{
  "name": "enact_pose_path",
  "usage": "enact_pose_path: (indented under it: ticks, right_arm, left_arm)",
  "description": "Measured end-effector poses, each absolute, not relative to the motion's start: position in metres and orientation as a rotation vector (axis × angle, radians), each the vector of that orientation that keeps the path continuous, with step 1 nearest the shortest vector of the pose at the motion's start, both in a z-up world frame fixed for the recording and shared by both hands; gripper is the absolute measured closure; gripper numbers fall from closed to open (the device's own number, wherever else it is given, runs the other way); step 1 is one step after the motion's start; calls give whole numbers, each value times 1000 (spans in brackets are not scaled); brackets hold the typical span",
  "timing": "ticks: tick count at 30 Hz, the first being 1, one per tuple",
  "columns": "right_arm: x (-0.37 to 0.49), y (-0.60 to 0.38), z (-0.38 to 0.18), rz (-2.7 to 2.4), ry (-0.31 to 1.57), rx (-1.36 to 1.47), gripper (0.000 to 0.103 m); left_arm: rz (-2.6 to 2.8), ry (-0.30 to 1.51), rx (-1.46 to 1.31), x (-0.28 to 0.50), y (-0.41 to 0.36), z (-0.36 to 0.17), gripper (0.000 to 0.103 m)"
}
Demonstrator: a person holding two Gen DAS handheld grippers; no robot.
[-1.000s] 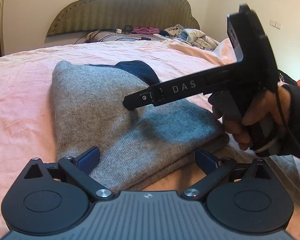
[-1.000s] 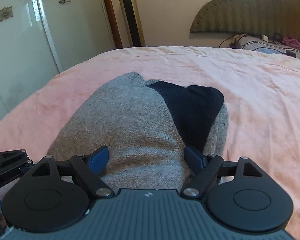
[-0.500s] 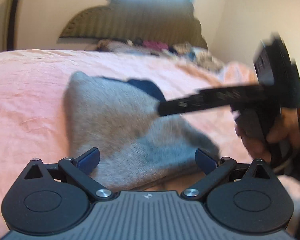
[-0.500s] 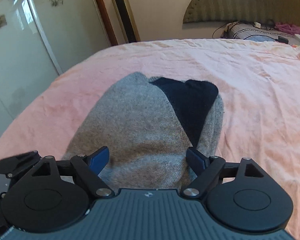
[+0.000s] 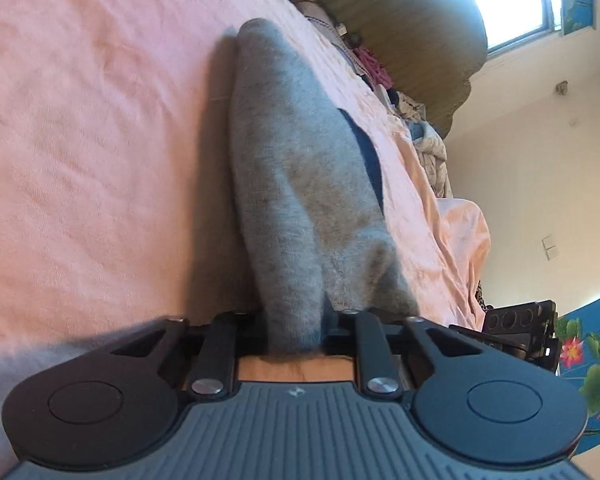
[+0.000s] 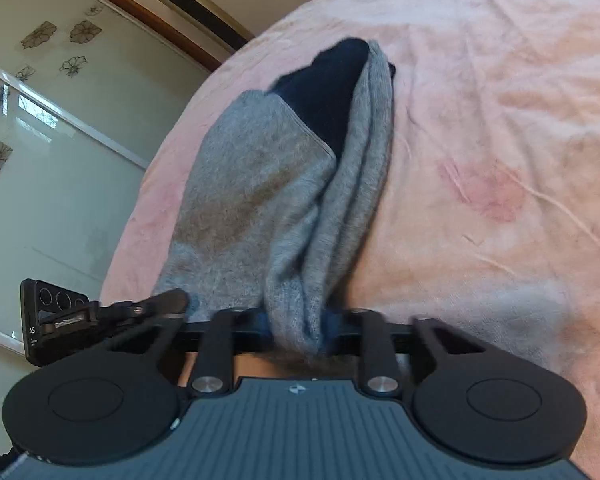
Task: Fold small clothes
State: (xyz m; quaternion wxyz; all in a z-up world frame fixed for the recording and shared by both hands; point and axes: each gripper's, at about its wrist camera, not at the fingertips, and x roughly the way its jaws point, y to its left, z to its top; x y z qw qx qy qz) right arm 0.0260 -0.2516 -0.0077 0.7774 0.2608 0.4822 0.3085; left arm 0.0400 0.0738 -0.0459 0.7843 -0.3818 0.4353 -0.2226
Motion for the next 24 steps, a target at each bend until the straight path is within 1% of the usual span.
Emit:
enact_pose_path:
  ticks: [2,4,6,8,10,11,12,13,14,15,16,18,20,22,24]
  right_arm:
    - [21,-253,-3,673,1038,551,81]
    - [11,-255,6,687,1021,507,81]
    - [-4,-262,11,710,1016,483,81]
    - [-13,-266,8,697,1025,443,81]
    - [-15,-271,3,691,1021,467,78]
    - [-14,-273,5,692,1018,495,65]
    - [-12,-275,12,672,1007,500,57]
    - [-9,-278,23,647,964,492,37]
    - [-3,-281,35,625,900,486,25]
    - [2,-282,45,616,851,490,24]
    - [15,-283,54,608,815,503,24]
    - [43,-275,66,593,776,511,24]
    - [73,-260,68,593,794,504,24]
    - [102,-237,60,605,848,498,25]
    - [127,-211,41,596,926,414,28]
  left_arm:
    - [-495,925,-795,32,73,-36,89]
    - [-532,889,-734,16,72,-19,90]
    - [-564,891,-697,2,74,-11,90]
    - [-525,930,-627,-6,73,-19,89]
    - [-512,949,-594,-14,75,-27,86]
    - [-530,949,-592,-18,77,-23,78]
    - [-547,938,-571,-22,79,-15,74]
    - [-562,897,-533,-27,81,-2,63]
    - [-567,849,-492,-32,81,10,42]
    - [-567,779,-441,-34,79,25,31]
    - [-563,724,-401,-36,76,36,17]
    - [-561,623,-322,-33,62,53,16]
    - [-563,615,-287,-19,43,54,16]
    - [-600,661,-289,1,23,39,16]
    - [-603,783,-291,24,5,11,17]
